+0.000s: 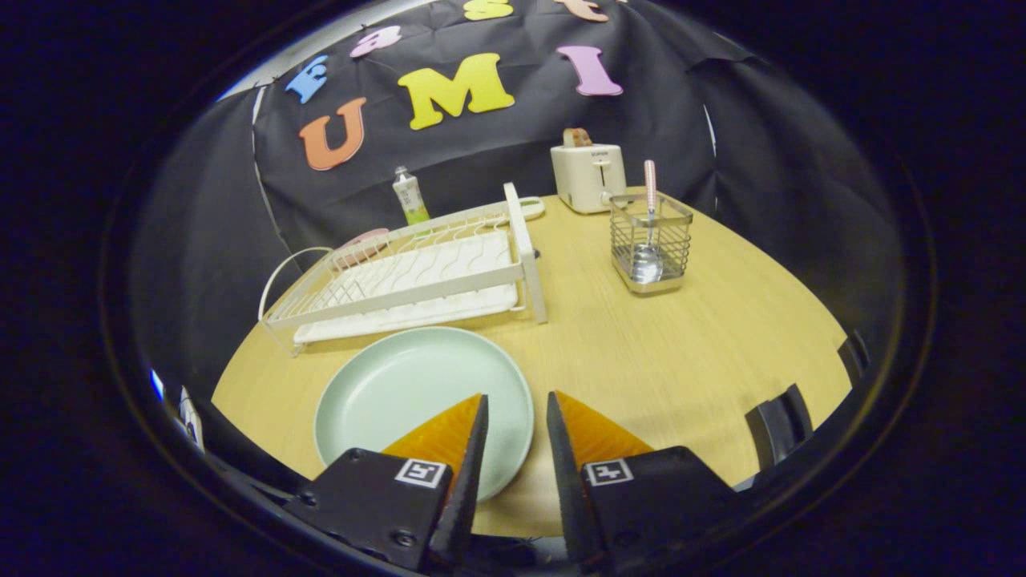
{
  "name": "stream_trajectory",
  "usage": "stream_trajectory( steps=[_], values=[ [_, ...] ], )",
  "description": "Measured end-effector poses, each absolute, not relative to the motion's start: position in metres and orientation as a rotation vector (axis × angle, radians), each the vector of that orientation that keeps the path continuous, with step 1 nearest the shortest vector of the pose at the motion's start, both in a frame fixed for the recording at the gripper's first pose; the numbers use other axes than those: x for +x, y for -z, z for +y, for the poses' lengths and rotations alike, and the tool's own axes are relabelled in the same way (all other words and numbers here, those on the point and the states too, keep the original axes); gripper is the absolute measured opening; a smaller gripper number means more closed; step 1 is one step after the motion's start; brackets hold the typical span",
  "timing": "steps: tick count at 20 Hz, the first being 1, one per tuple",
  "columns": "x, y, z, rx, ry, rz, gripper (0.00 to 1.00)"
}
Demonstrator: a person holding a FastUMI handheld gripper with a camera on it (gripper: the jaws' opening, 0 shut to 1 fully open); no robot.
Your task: Take the plate from the dish rack, then take the spoon from the basket and place it into the plate.
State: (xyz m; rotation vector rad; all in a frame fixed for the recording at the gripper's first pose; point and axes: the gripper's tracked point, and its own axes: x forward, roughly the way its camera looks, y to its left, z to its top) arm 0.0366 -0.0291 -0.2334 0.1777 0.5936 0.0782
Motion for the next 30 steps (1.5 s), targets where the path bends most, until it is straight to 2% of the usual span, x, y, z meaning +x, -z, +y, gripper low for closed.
stream_trajectory(
  steps=[2, 5, 13, 21, 24, 26, 29, 30],
  values=[
    [0.044, 0.222, -0.052, 0.163, -0.043, 0.540, 0.73],
    [0.059, 0.200, -0.090, 0.143, 0.022, 0.459, 0.98],
    [0.141, 0.127, -0.169, 0.072, 0.070, 0.271, 1.00],
    [0.239, 0.125, -0.198, 0.088, 0.026, 0.321, 1.00],
    [0.267, 0.134, -0.203, 0.097, 0.028, 0.376, 0.91],
    [0.283, 0.134, -0.200, 0.114, 0.018, 0.373, 0.79],
    [0.297, 0.153, -0.204, 0.128, 0.041, 0.411, 0.45],
    [0.294, 0.153, -0.204, 0.142, 0.054, 0.416, 0.37]
  ],
)
